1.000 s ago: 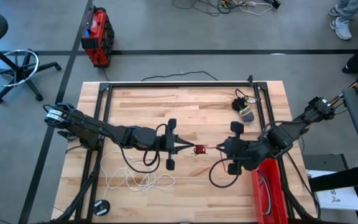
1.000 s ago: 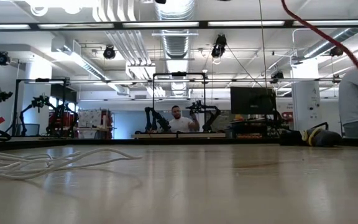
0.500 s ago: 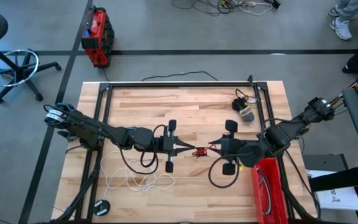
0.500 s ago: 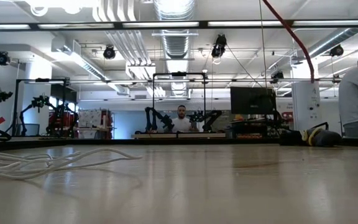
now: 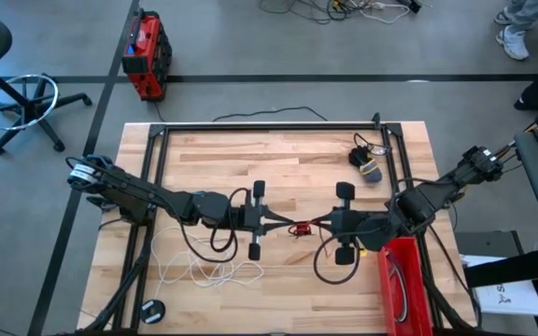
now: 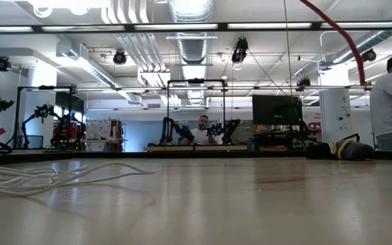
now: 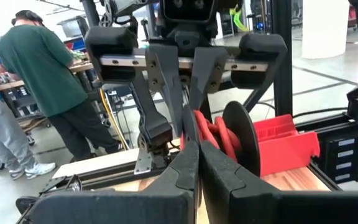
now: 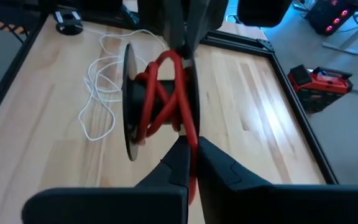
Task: Coil cords
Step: Coil the red wire onto the spool
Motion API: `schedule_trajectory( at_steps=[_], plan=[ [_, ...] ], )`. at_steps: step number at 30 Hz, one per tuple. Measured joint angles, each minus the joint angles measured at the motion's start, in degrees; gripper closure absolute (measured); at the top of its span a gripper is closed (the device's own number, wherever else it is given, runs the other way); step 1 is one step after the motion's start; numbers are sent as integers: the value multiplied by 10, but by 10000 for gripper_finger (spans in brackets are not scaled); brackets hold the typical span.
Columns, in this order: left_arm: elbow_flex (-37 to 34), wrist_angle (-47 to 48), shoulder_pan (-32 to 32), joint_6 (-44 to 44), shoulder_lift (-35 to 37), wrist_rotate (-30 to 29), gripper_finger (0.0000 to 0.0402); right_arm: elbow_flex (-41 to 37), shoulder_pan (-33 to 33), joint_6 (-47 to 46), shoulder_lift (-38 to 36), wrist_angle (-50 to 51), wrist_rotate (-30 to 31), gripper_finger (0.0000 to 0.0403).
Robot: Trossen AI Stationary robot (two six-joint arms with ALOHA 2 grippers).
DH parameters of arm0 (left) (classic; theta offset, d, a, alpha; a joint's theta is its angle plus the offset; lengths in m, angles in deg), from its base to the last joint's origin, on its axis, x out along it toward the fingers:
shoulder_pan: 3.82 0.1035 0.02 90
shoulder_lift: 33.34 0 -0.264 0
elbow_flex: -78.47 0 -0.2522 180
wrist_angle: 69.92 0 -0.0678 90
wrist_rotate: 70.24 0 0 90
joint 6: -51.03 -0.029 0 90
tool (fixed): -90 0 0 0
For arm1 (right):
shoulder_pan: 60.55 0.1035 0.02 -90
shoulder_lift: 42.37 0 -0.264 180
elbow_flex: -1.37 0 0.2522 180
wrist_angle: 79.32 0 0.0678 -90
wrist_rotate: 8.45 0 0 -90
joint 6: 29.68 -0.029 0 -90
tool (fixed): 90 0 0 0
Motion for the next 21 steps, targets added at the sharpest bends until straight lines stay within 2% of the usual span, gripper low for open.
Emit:
schedule_trajectory(
  at_steps=[10, 21],
  plan=[
    [0, 22, 1, 1, -1, -1, 385, 0, 0, 9, -2, -21, -4, 401],
    [0, 20, 5, -1, -24, -5, 401, 0, 0, 35, -2, -50, -25, 402]
  ],
)
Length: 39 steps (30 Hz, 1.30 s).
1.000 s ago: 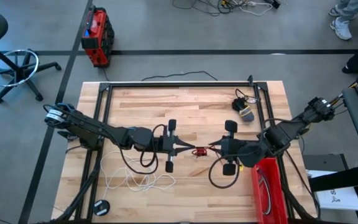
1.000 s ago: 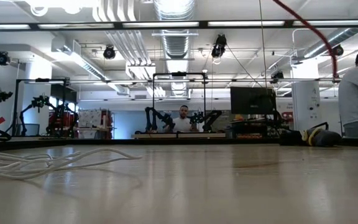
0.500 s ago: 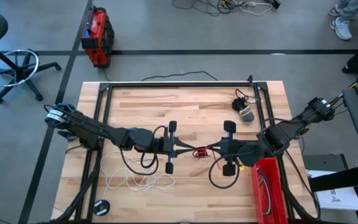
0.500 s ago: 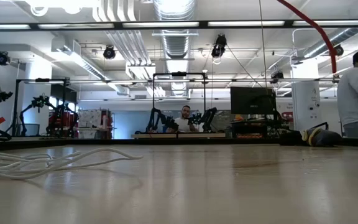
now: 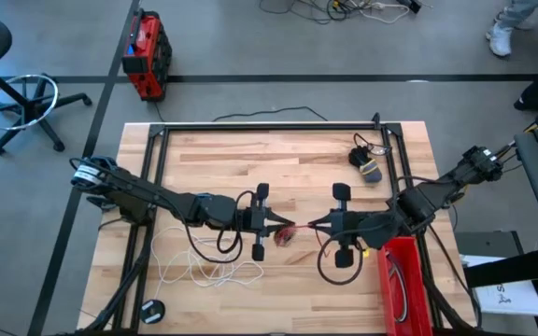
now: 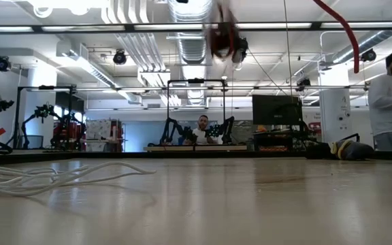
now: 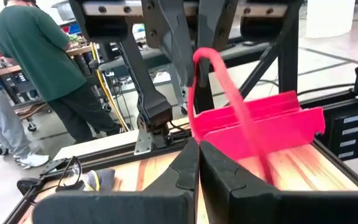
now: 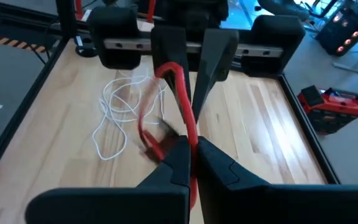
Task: Coil cords
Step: Coil the red wire onto the spool
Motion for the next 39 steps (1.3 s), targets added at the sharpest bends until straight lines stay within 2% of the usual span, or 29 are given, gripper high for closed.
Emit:
schedule_trajectory(
  at_steps=[7, 12, 17, 22, 26, 29, 35, 39],
  plan=[
    [0, 55, 5, 19, -21, -22, 401, -12, -4, -54, 0, 51, 4, 401],
    [0, 116, 6, 32, -28, -69, 396, -35, -5, -115, 9, 94, 4, 380],
    [-10, 184, 9, 75, -27, -103, 376, -35, -3, -127, 10, 121, 3, 362],
    [-50, 187, 7, 168, -29, -100, 344, -35, -2, -167, 8, 187, 3, 345],
    [-75, 186, -10, 228, -27, -52, 311, -37, -2, -213, 10, 233, -1, 326],
    [-81, 197, -41, 243, -27, -11, 291, -44, 1, -228, 11, 228, -14, 312],
    [-74, 256, -120, 242, -24, -14, 276, -68, 13, -241, 19, 200, -33, 291],
    [-73, 252, -157, 225, -28, -16, 282, -82, 25, -247, 30, 158, -46, 282]
  ],
)
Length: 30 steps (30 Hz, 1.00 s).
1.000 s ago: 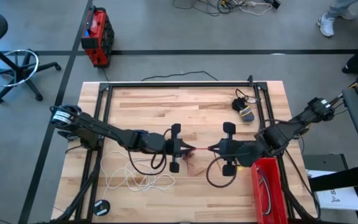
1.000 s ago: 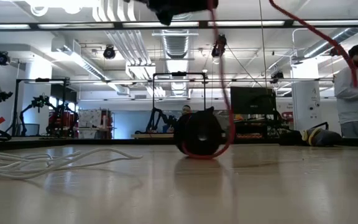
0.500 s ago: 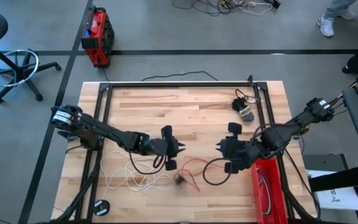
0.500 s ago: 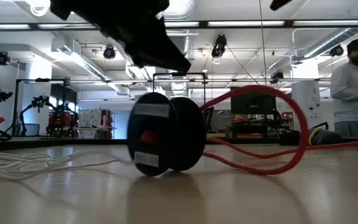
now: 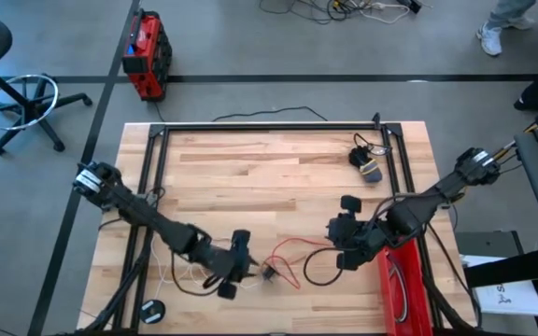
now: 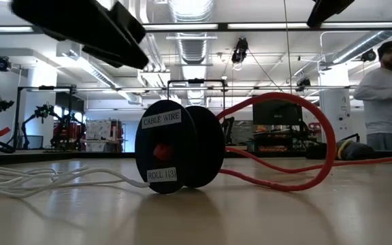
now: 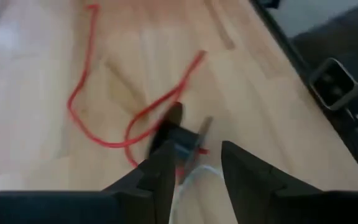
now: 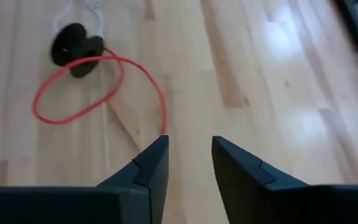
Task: Coil cords
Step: Coil the red wire onto the spool
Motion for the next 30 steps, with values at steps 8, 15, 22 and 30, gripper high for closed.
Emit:
schedule_trajectory(
  at_steps=[8, 15, 22, 30],
  plan=[
    [4, -32, 3, -16, -75, -8, 303, -3, 40, -46, 47, -46, -1, 277],
    [28, -57, 11, -15, -141, -7, 337, -3, 61, -75, 73, -52, -2, 287],
    [62, -56, 12, 16, -155, -13, 395, 33, 64, -42, 54, -56, 1, 312],
    [64, -58, 8, -30, -54, -62, 400, 93, 91, 31, 29, -64, 14, 348]
  ],
)
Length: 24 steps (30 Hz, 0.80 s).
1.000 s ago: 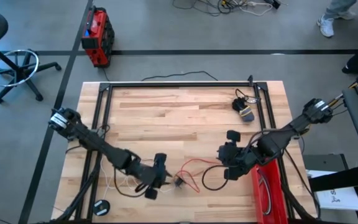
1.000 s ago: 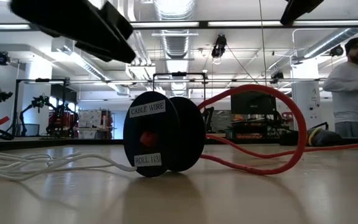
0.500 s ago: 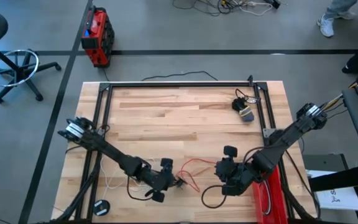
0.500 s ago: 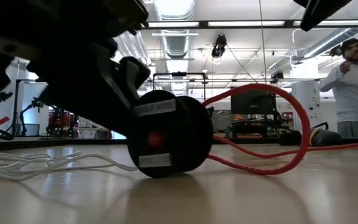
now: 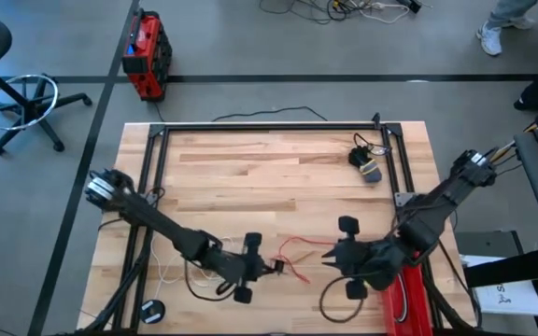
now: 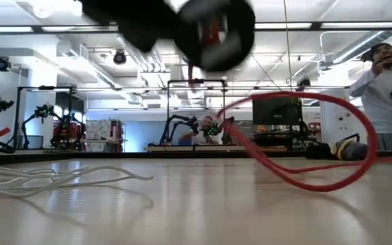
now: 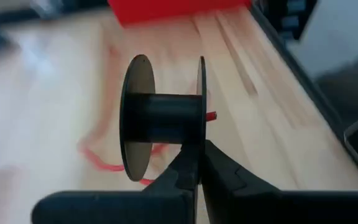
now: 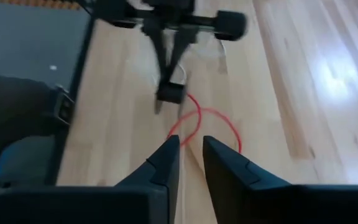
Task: Coil cords
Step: Coil the red wire onto the spool
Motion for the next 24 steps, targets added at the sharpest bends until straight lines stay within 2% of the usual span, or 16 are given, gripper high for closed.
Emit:
schedule_trajectory(
  at_steps=[3, 7, 12, 17, 24],
  plan=[
    [-5, -33, -2, -57, 56, -36, 401, -1, 10, 25, 1, -28, 15, 356],
    [-20, -171, -2, -160, 120, -33, 401, -1, 11, 80, 9, -89, 43, 358],
    [-27, -292, -2, -255, 161, 62, 401, -2, 11, 195, 15, -214, 51, 340],
    [-27, -360, -2, -285, 156, 162, 401, -6, 10, 273, 15, -298, 51, 313],
    [-28, -438, 4, -301, 130, 174, 401, -28, -10, 295, 49, -387, 52, 282]
  ],
)
